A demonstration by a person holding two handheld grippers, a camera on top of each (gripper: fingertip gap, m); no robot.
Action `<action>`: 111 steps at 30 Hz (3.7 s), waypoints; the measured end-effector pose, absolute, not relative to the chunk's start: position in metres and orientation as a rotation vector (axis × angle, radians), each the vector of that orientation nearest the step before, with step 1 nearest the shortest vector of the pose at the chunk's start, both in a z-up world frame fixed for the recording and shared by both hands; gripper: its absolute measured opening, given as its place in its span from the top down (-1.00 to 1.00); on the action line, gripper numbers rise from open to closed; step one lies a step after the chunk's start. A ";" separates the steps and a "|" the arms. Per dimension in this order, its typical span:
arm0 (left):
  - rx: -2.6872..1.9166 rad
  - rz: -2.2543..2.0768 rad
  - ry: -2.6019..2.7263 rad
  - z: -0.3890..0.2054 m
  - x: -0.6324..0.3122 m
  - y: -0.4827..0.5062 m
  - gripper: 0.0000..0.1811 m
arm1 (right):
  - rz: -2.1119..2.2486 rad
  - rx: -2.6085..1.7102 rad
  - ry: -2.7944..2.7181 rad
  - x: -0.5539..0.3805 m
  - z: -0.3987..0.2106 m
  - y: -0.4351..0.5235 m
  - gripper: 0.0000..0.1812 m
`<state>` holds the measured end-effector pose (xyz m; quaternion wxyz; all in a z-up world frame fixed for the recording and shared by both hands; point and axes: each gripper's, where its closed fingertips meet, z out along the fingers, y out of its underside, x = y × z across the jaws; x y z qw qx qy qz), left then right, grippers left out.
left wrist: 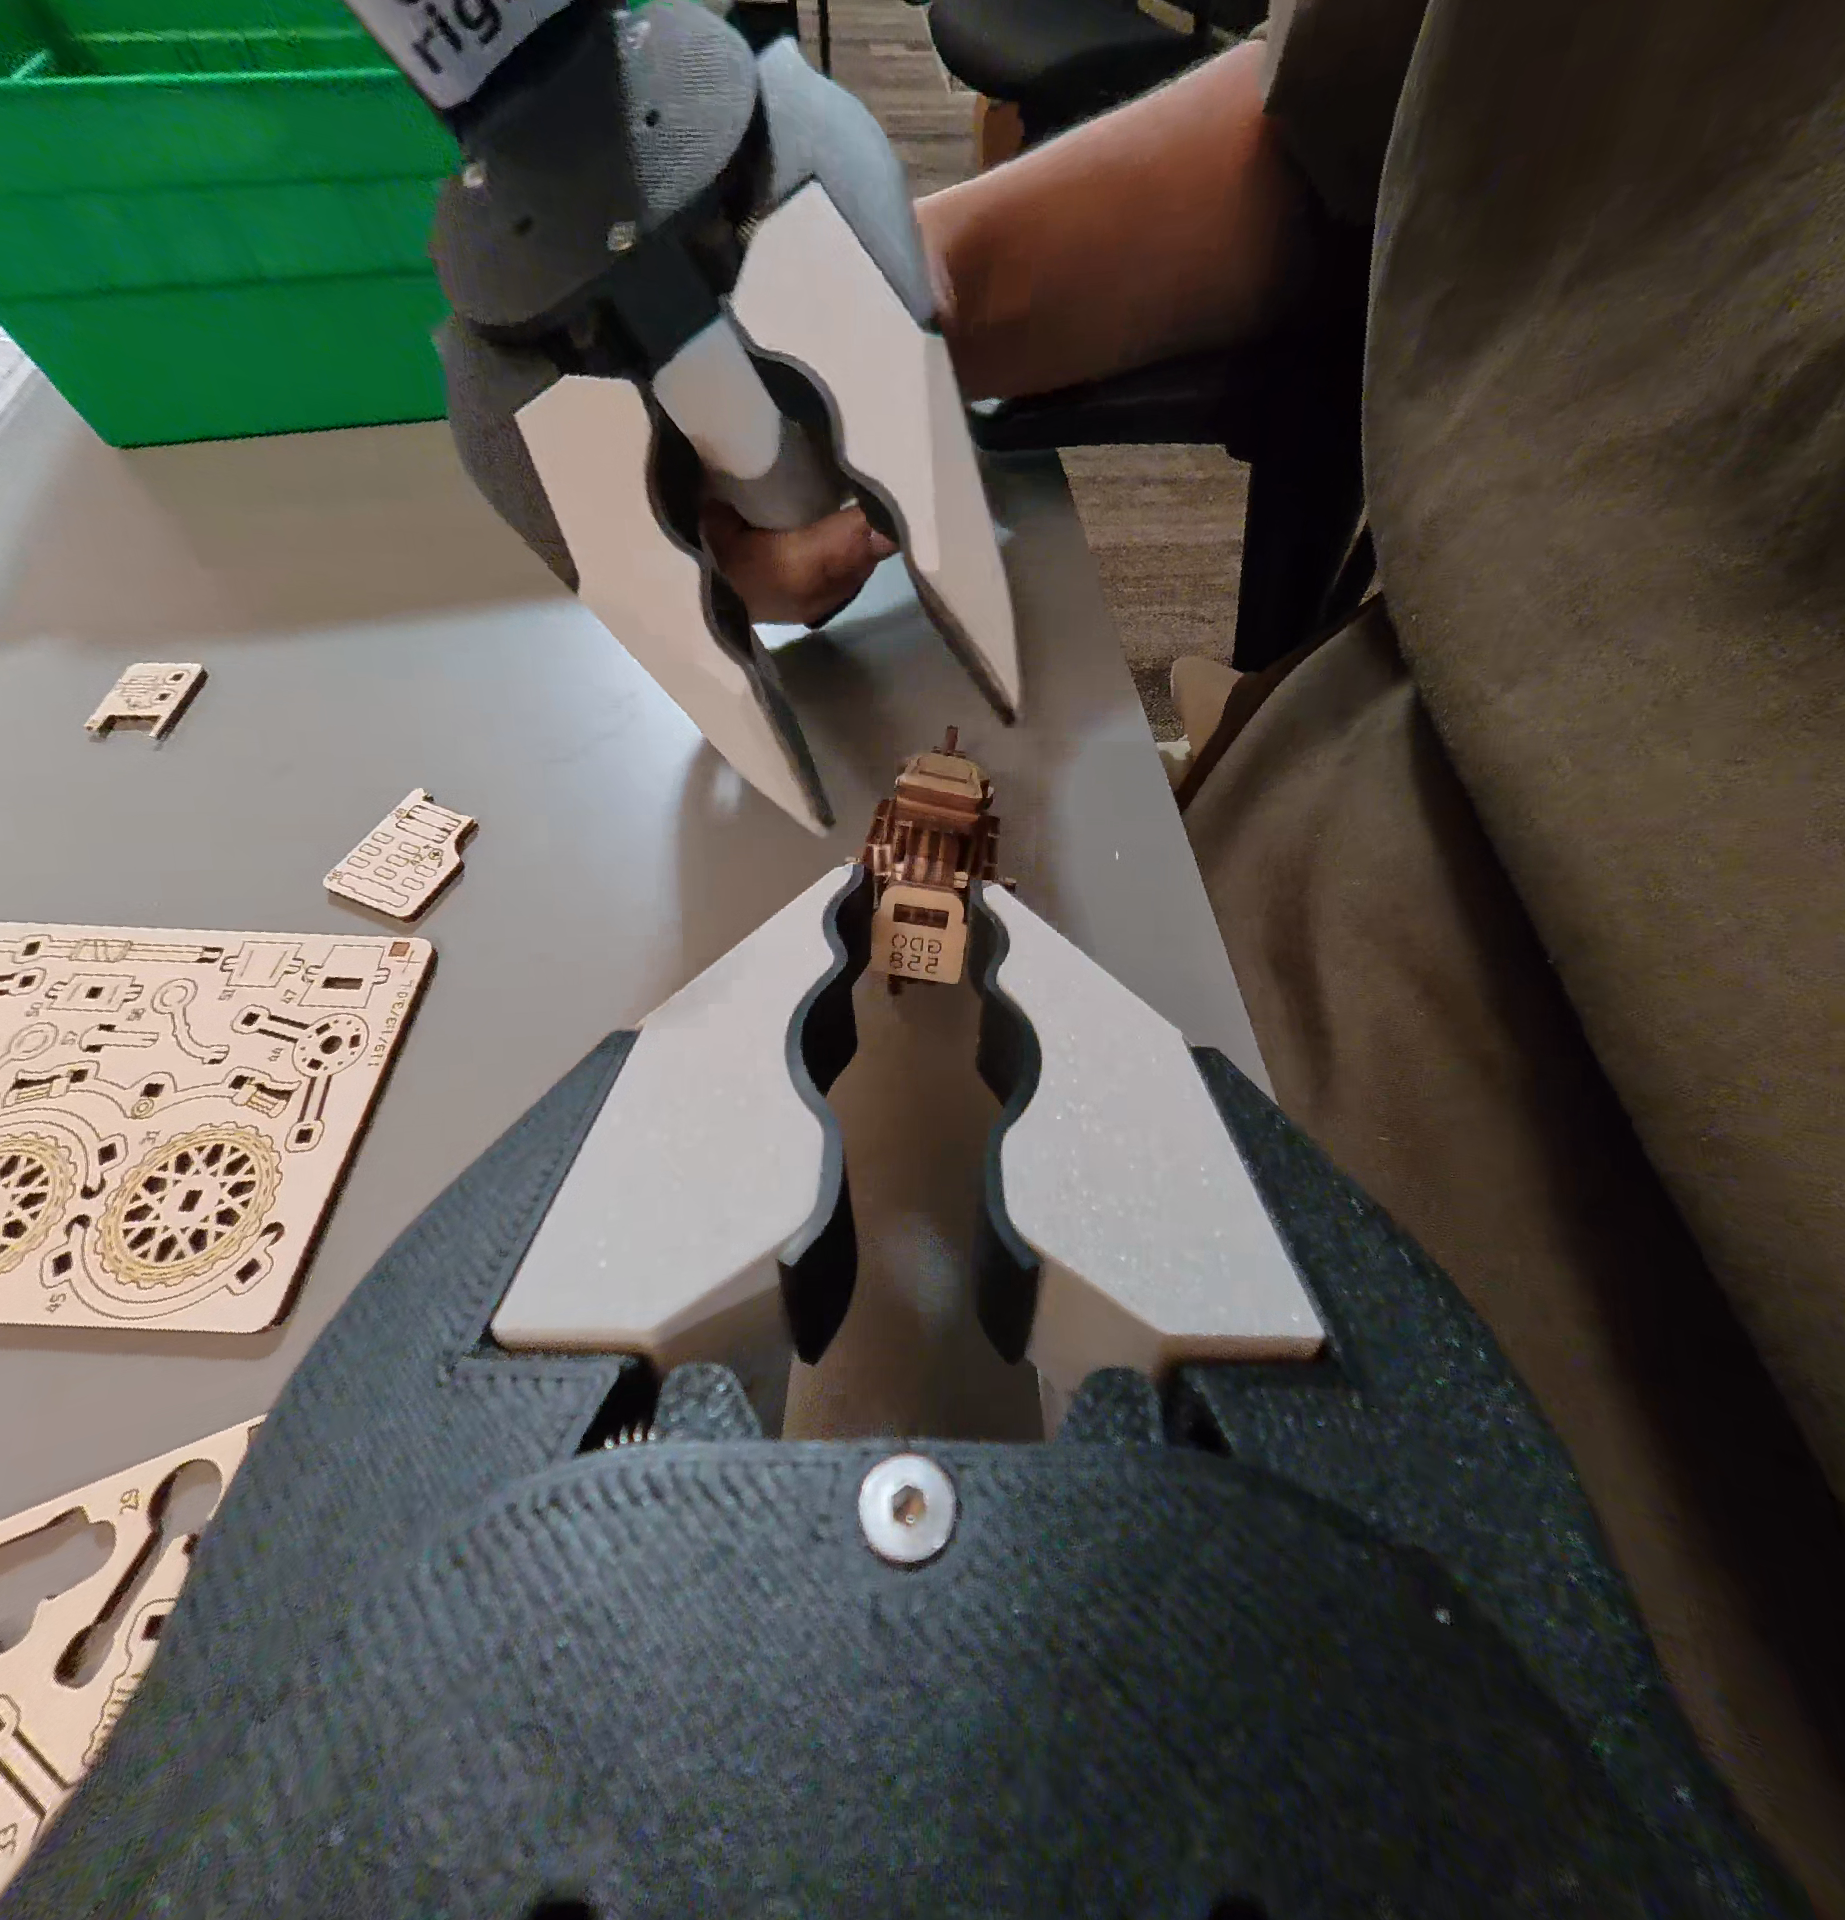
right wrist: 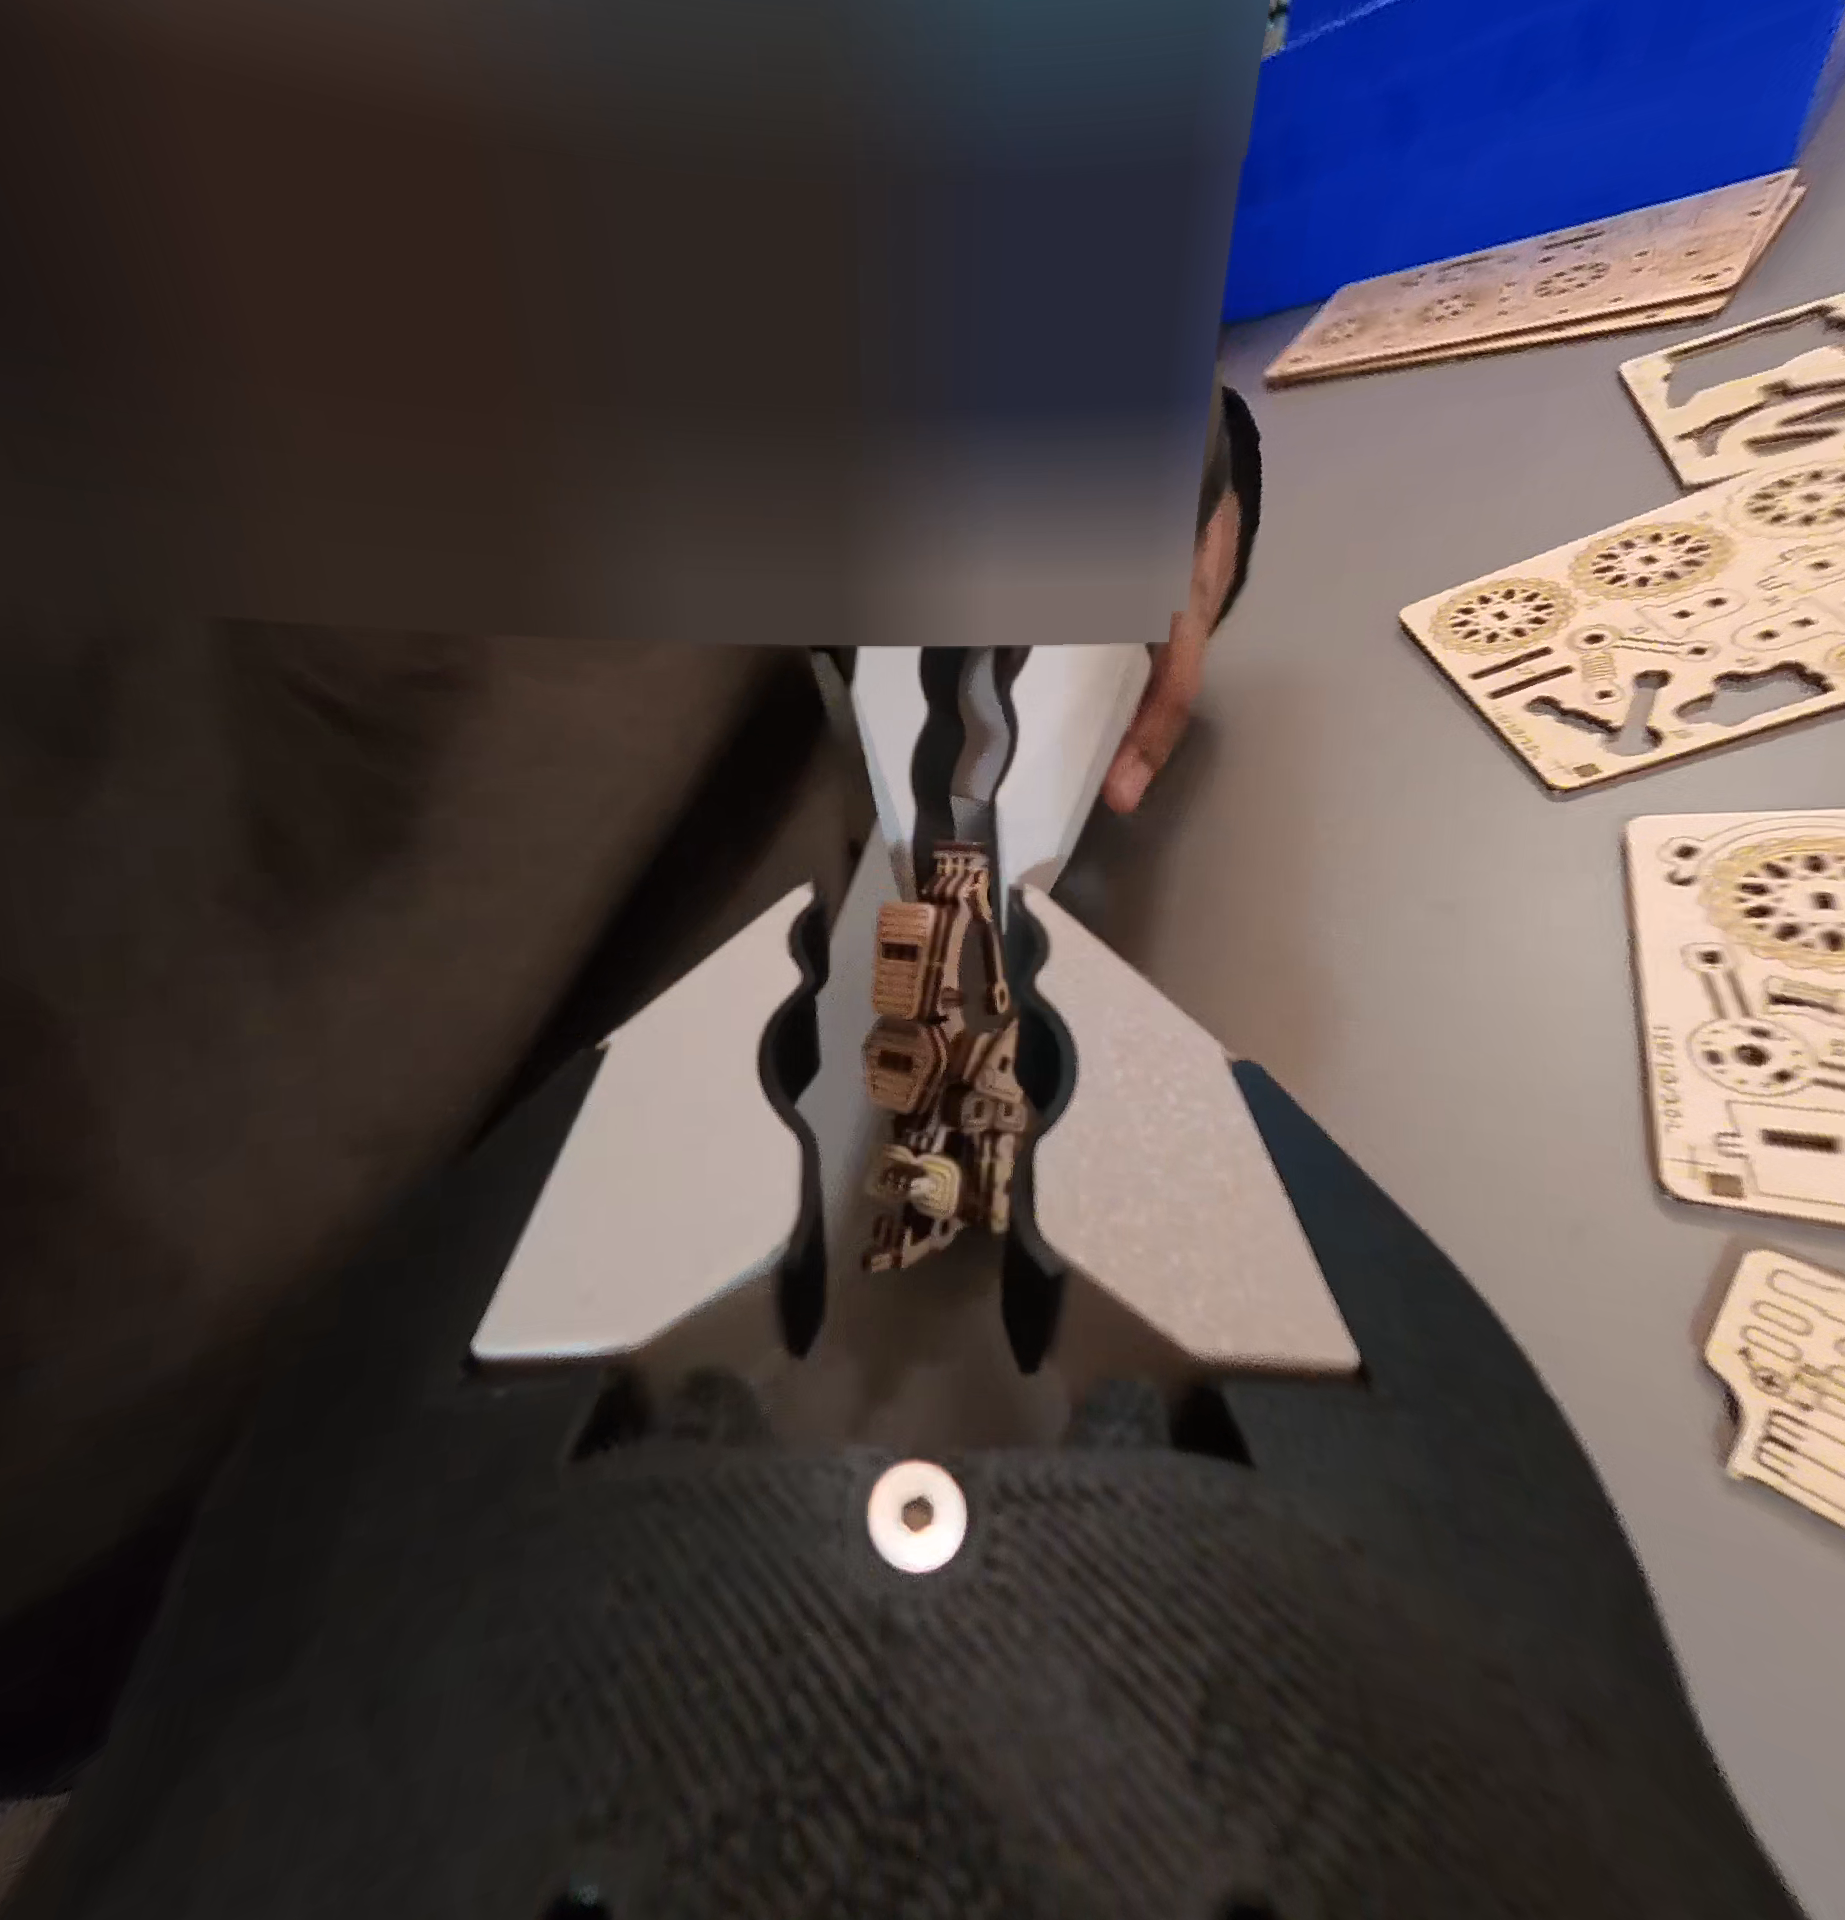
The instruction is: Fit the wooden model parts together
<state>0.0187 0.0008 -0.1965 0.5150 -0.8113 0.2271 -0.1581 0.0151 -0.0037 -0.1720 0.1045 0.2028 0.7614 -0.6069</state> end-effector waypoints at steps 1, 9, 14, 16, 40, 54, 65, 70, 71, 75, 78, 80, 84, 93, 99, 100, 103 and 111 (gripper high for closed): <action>-1.950 -0.377 0.539 -0.196 0.018 0.001 0.83 | -1.776 0.598 2.301 0.014 -0.175 -0.005 0.62; -1.964 -0.377 0.462 -0.196 0.009 0.006 0.83 | -1.738 0.590 2.538 0.009 -0.181 -0.008 0.59; -1.968 -0.380 0.435 -0.196 0.005 0.007 0.83 | -1.723 0.573 2.616 0.007 -0.183 -0.010 0.64; -1.973 -0.383 0.430 -0.196 0.005 0.007 0.83 | -1.712 0.576 2.666 0.005 -0.185 -0.009 0.68; -1.961 -0.374 0.426 -0.194 0.007 0.008 0.83 | -1.700 0.611 2.763 -0.001 -0.185 -0.005 0.85; -1.945 -0.364 0.424 -0.192 0.005 0.006 0.84 | -1.726 0.615 2.728 -0.002 -0.186 -0.005 0.83; -1.939 -0.349 0.482 -0.193 0.010 0.004 0.83 | -1.785 0.663 2.532 0.002 -0.177 0.003 0.63; -1.926 -0.322 0.480 -0.191 0.008 0.005 0.82 | -1.710 0.620 2.599 0.006 -0.188 -0.004 0.63; -1.923 -0.319 0.476 -0.191 0.008 0.005 0.82 | -1.690 0.610 2.623 0.006 -0.191 -0.006 0.63; -1.914 -0.326 0.455 -0.189 0.005 0.005 0.83 | -1.666 0.607 2.706 0.004 -0.196 -0.011 0.65; -1.906 -0.351 0.439 -0.187 0.005 0.005 0.83 | -1.651 0.625 2.775 -0.001 -0.198 -0.010 0.83; -1.906 -0.355 0.434 -0.187 0.005 0.006 0.83 | -1.648 0.632 2.780 -0.002 -0.198 -0.010 0.84; -1.905 -0.353 0.426 -0.186 0.004 0.006 0.83 | -1.652 0.647 2.778 -0.003 -0.197 -0.009 0.84; -1.872 -0.464 0.387 -0.180 0.004 0.003 0.83 | -1.655 0.651 2.784 -0.003 -0.196 -0.009 0.85; -1.873 -0.472 0.386 -0.180 0.004 0.003 0.84 | -1.657 0.651 2.767 -0.002 -0.196 -0.010 0.85; -1.872 -0.476 0.386 -0.180 0.004 0.003 0.84 | -1.658 0.652 2.765 -0.002 -0.196 -0.010 0.85; -1.871 -0.477 0.390 -0.180 0.004 0.002 0.83 | -1.660 0.650 2.763 -0.002 -0.196 -0.010 0.85; -1.872 -0.439 0.427 -0.180 0.006 0.002 0.83 | -1.660 0.635 2.779 0.000 -0.195 -0.011 0.85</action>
